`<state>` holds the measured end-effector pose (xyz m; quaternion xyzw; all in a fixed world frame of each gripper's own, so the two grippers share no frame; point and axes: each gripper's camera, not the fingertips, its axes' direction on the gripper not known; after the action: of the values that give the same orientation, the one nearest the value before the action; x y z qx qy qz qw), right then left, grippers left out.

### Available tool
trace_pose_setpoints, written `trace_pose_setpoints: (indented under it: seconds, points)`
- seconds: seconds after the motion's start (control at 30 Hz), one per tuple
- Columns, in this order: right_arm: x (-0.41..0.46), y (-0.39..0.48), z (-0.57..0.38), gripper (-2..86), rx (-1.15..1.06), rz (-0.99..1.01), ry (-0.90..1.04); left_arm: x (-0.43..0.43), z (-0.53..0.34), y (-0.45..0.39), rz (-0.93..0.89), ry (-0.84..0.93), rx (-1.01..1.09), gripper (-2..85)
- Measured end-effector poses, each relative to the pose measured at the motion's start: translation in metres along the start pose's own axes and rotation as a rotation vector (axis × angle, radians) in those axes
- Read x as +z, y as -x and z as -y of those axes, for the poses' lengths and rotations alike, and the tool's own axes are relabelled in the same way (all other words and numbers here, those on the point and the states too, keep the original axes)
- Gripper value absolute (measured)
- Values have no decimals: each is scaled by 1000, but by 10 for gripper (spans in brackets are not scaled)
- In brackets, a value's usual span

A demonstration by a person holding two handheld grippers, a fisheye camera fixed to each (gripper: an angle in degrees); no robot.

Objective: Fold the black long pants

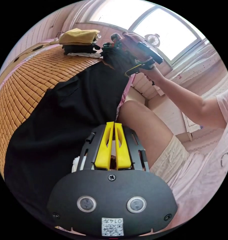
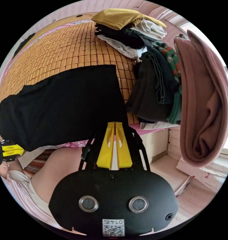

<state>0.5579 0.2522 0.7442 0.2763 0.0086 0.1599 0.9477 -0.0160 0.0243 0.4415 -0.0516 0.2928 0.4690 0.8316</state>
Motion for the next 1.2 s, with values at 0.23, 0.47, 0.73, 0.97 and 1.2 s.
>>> trace_pose_setpoints:
  seconds: [0.23, 0.47, 0.73, 0.97, 1.2]
  points:
    - [-120, 290, 68, 71, -765, 472, -385, -154, -200, 64, 265, -197, -237, -2]
    - [-166, 630, 120, 150, -1287, 722, -290, -262, -422, 122, 657, -297, -687, 14]
    - [-97, 805, 139, 100, -1474, 637, 161, -273, -527, 171, 548, -418, -603, 83]
    - [-174, 744, 38, 10, -1819, 738, -284, -292, -587, 243, 530, -541, -807, 65]
    - [-194, 741, -51, 4, -2034, 699, -423, -299, -533, 281, 484, -442, -608, 68]
